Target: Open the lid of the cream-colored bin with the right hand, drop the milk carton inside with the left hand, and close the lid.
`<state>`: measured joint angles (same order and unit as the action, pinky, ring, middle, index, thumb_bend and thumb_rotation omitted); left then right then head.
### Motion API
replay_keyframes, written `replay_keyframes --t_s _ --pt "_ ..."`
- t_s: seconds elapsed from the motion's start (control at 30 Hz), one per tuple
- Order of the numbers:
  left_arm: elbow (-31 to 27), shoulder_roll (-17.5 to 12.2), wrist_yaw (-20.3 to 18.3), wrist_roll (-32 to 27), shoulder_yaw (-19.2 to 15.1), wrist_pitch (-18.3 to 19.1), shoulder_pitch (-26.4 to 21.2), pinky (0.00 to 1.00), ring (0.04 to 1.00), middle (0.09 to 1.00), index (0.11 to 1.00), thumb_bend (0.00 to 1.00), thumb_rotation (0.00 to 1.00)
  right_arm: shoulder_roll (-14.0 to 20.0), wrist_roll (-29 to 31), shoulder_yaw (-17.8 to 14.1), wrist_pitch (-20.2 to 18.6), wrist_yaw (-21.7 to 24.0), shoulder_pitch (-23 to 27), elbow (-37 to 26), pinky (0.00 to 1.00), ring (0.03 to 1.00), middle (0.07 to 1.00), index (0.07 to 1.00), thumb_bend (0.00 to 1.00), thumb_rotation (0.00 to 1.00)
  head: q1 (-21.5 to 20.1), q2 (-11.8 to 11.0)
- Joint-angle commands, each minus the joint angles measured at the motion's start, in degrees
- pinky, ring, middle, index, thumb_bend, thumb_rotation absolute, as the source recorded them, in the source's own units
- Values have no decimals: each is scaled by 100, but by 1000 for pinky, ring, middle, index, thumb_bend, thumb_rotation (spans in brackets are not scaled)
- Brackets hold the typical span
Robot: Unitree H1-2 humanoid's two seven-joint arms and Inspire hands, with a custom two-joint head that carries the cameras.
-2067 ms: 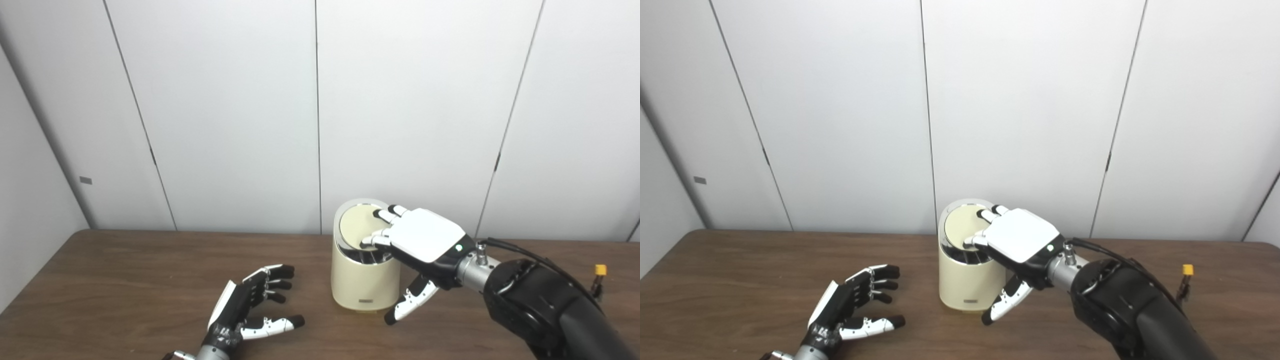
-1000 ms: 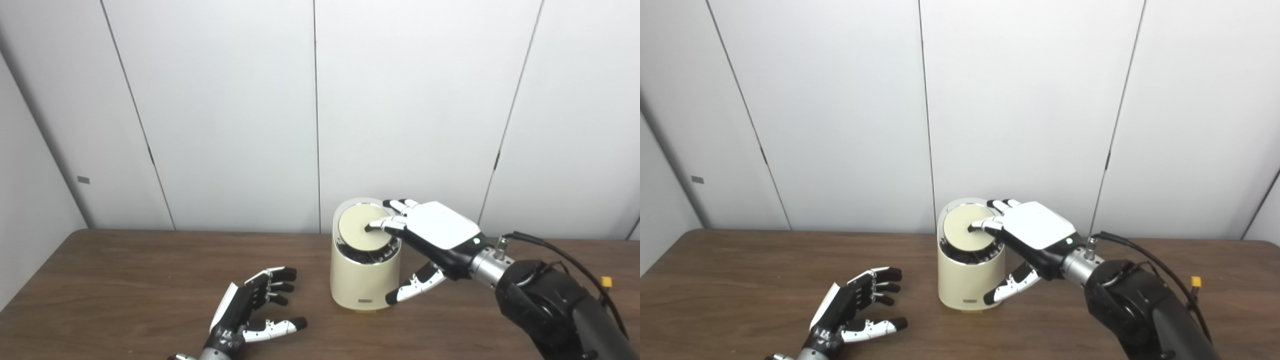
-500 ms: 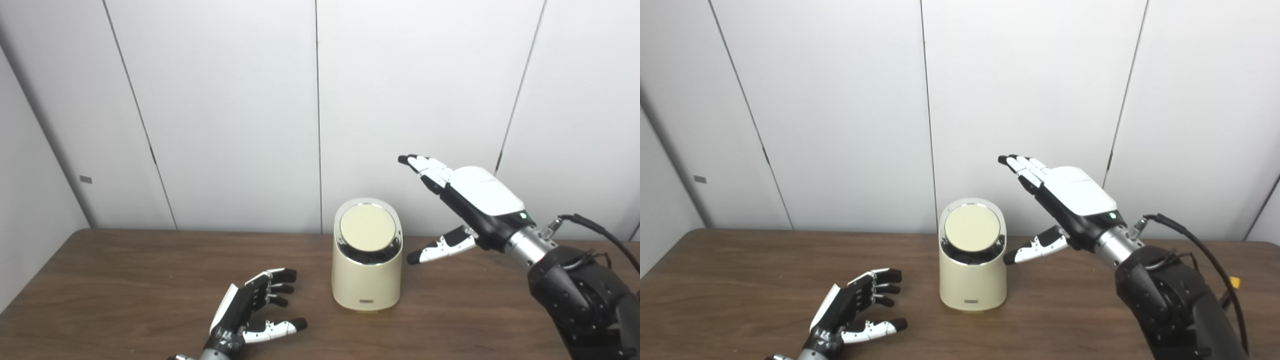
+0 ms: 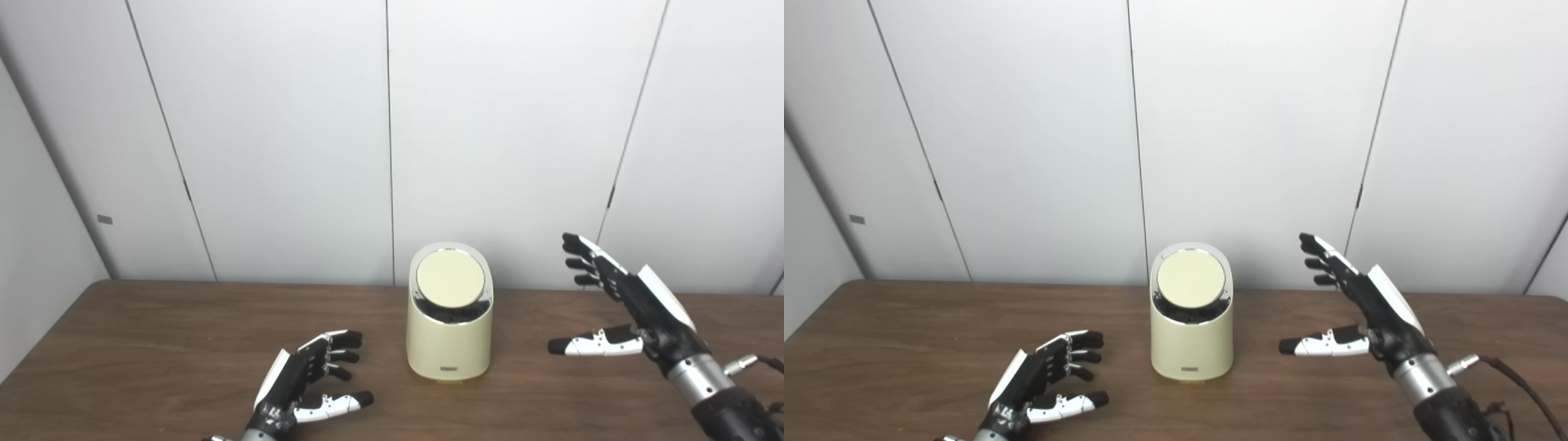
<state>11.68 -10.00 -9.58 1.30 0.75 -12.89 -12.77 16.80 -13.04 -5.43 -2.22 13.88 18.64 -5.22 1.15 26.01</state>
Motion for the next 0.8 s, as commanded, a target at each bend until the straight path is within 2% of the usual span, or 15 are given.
replay_keyframes --t_s 0.0,0.07,0.13,0.23,0.37,0.53,0.63,0.77 --pt "-225 -77 -16 -127 -51 -288 -218 628 726 782 797 820 166 -10 231 -50 417 -215 96 -30 831 874 897 936 781 242 -30 19" --pt "-239 -90 -56 -198 -73 -293 -239 630 727 784 799 820 161 -69 359 -46 601 -313 -3 174 842 885 901 944 794 247 -136 29" --pt "-240 -102 -92 -257 -88 -294 -263 635 729 788 804 822 164 -125 403 -14 978 -447 -89 495 844 890 907 968 794 219 -193 36" --pt "-236 -116 -116 -299 -86 -313 -276 636 734 789 808 813 154 -195 466 48 1329 -596 -200 878 825 878 911 995 806 245 -282 54" --pt "-289 -126 -101 -273 -67 -312 -263 636 736 788 809 798 155 -317 607 73 1323 -663 -363 1032 819 884 915 960 867 301 -326 87" --pt "-263 -107 -119 -331 -61 -359 -241 634 739 793 813 798 155 -374 706 125 1423 -662 -528 995 765 872 921 904 855 300 -306 97" --pt "-189 -106 -250 -525 -57 -401 -223 643 751 800 815 795 140 -451 717 147 1332 -704 -603 882 731 856 909 904 849 269 -302 106" --pt "-156 -93 -313 -633 -88 -452 -193 644 752 800 814 802 142 -495 743 182 1497 -743 -659 963 683 839 907 910 823 218 -317 122"
